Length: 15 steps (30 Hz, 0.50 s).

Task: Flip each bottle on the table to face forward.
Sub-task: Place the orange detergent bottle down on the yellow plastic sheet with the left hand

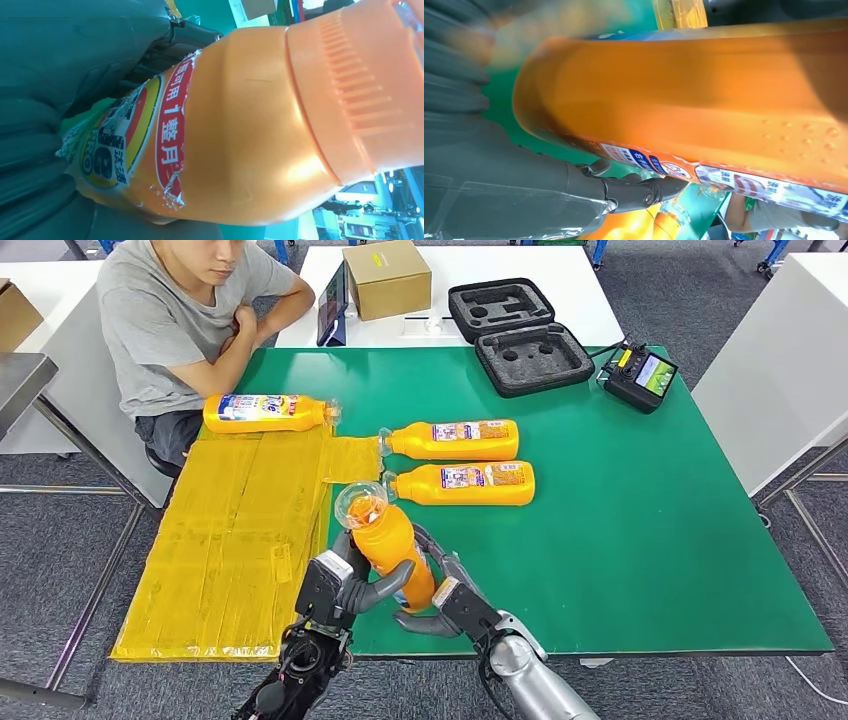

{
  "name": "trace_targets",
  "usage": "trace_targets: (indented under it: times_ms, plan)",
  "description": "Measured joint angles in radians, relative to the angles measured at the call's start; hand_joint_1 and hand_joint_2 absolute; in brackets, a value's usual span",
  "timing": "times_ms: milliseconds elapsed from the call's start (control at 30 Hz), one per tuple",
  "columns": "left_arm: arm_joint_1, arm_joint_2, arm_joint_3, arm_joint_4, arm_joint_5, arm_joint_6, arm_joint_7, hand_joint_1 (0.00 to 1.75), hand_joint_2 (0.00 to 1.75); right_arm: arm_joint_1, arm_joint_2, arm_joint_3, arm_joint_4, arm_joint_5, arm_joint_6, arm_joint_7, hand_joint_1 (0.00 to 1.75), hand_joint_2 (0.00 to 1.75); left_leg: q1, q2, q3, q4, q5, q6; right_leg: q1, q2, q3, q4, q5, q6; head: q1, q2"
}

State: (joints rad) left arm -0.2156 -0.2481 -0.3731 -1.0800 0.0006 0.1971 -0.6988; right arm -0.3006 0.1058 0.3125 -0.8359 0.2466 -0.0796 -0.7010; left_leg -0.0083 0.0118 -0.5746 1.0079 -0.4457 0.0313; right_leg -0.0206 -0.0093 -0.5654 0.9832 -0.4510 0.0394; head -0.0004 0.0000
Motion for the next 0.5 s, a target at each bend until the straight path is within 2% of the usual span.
trace_targets:
  times_ms: [300, 500]
  plan:
    - [-0.020, 0.024, 0.014, -0.011, -0.075, 0.089, -0.001, 1.75, 1.75, 0.009, 0.003, -0.024, -0.002, 0.006, 0.006, 0.000, 0.00, 1.75, 0.000, 0.000, 0.000, 0.000, 0.000, 0.000, 0.000, 0.000, 0.000, 0.000, 0.000, 0.000, 0.000, 0.000]
    - [-0.036, 0.045, 0.028, -0.015, -0.091, 0.101, -0.001, 1.75, 1.75, 0.019, 0.002, -0.029, -0.007, 0.006, 0.006, 0.000, 0.00, 1.75, 0.000, 0.000, 0.000, 0.000, 0.000, 0.000, 0.000, 0.000, 0.000, 0.000, 0.000, 0.000, 0.000, 0.000]
